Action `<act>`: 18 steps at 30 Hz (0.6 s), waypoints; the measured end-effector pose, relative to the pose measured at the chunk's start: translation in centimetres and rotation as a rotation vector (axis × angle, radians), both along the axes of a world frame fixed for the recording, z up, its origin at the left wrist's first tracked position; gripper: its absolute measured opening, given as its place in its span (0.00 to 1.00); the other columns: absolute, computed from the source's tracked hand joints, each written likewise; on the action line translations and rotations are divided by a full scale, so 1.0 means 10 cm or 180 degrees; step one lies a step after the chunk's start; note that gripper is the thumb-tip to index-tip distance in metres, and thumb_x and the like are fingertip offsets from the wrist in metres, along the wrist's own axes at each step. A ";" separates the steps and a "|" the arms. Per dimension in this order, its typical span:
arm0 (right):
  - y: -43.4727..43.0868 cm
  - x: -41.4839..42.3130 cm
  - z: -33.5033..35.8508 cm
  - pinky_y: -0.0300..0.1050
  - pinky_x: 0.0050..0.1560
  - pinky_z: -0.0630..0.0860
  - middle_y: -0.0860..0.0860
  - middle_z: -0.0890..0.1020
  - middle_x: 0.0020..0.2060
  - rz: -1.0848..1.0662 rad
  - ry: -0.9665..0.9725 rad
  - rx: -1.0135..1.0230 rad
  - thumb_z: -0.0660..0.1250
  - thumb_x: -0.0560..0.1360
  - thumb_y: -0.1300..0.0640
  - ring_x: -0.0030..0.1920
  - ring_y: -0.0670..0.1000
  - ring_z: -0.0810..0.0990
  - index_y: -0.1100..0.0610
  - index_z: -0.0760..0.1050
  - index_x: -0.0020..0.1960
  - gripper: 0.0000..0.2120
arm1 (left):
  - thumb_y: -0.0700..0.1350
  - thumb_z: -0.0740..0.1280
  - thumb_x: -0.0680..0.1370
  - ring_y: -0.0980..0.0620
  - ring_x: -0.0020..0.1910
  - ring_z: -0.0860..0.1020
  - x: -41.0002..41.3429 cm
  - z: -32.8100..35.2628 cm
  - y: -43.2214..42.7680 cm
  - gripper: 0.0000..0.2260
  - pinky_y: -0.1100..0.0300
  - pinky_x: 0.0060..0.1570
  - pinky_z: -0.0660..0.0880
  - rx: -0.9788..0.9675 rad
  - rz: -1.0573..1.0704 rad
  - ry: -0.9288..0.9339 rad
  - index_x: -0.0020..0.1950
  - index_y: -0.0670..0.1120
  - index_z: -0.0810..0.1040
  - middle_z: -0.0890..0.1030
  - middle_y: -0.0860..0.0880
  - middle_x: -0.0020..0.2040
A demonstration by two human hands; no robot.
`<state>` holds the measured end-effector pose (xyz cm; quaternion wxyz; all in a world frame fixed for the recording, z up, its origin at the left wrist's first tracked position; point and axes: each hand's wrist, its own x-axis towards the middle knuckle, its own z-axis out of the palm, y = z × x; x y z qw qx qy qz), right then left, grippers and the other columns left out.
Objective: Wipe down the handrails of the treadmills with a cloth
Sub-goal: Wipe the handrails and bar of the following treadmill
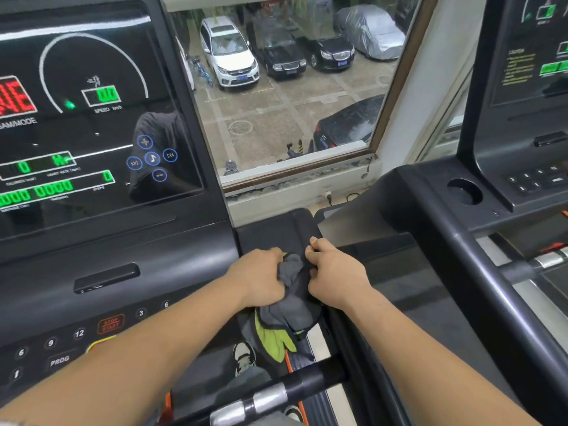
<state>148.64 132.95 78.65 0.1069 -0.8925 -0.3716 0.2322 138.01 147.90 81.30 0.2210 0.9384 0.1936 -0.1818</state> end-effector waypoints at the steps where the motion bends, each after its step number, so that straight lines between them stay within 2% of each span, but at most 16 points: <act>1: 0.00 0.00 -0.01 0.47 0.63 0.76 0.38 0.56 0.79 0.0022 -0.0028 0.0006 0.61 0.78 0.55 0.73 0.47 0.70 0.47 0.65 0.79 0.29 | 0.47 0.64 0.73 0.41 0.50 0.79 -0.03 -0.02 -0.03 0.08 0.55 0.40 0.70 0.0058 0.0073 -0.0074 0.50 0.50 0.68 0.81 0.45 0.50; 3: -0.01 0.01 -0.01 0.47 0.63 0.76 0.40 0.57 0.79 0.0054 -0.0084 0.0041 0.60 0.78 0.55 0.74 0.47 0.69 0.48 0.64 0.79 0.29 | 0.45 0.63 0.76 0.39 0.51 0.80 -0.08 -0.06 -0.16 0.11 0.53 0.40 0.70 0.0418 0.0025 -0.0088 0.57 0.47 0.68 0.80 0.43 0.53; 6: -0.03 0.00 -0.06 0.46 0.65 0.75 0.41 0.56 0.80 0.0089 -0.0071 0.0080 0.61 0.78 0.56 0.76 0.47 0.67 0.49 0.63 0.80 0.30 | 0.42 0.64 0.78 0.39 0.55 0.81 -0.05 -0.11 -0.35 0.19 0.50 0.41 0.72 0.1284 -0.0310 0.0076 0.68 0.43 0.64 0.80 0.42 0.58; 8: -0.03 0.00 -0.06 0.44 0.68 0.72 0.42 0.56 0.80 0.0084 -0.0041 0.0146 0.61 0.78 0.56 0.77 0.47 0.65 0.50 0.63 0.80 0.31 | 0.37 0.64 0.78 0.39 0.56 0.81 -0.02 -0.11 -0.49 0.21 0.50 0.42 0.74 0.1563 -0.0504 0.0122 0.70 0.42 0.64 0.78 0.40 0.61; 11: -0.04 0.01 -0.02 0.43 0.66 0.71 0.40 0.56 0.81 0.0014 0.0021 0.0191 0.61 0.77 0.57 0.76 0.47 0.67 0.49 0.63 0.80 0.32 | 0.38 0.64 0.78 0.39 0.54 0.81 -0.08 -0.18 -0.56 0.18 0.51 0.40 0.72 0.1298 -0.0625 -0.0104 0.66 0.44 0.66 0.76 0.43 0.61; 14: -0.07 0.04 0.00 0.42 0.64 0.72 0.37 0.55 0.81 -0.0014 0.0184 0.0188 0.61 0.76 0.59 0.76 0.46 0.67 0.46 0.63 0.81 0.33 | 0.46 0.62 0.77 0.41 0.54 0.79 -0.11 -0.20 -0.44 0.10 0.48 0.47 0.77 0.0605 -0.0332 -0.0358 0.57 0.48 0.68 0.78 0.47 0.58; 16: -0.07 0.08 0.00 0.43 0.65 0.74 0.36 0.57 0.80 -0.0042 0.0204 0.0207 0.61 0.75 0.59 0.75 0.45 0.67 0.44 0.65 0.79 0.33 | 0.48 0.63 0.76 0.42 0.54 0.79 -0.03 -0.13 -0.38 0.10 0.49 0.48 0.76 0.0326 -0.0181 -0.0228 0.56 0.48 0.70 0.79 0.47 0.55; 18: -0.05 0.09 0.00 0.45 0.67 0.74 0.36 0.59 0.79 -0.0042 0.0197 0.0191 0.62 0.75 0.59 0.75 0.47 0.68 0.44 0.67 0.78 0.31 | 0.46 0.64 0.75 0.43 0.51 0.79 0.09 -0.05 -0.31 0.09 0.53 0.44 0.74 0.0064 -0.0115 -0.0001 0.54 0.48 0.72 0.79 0.47 0.51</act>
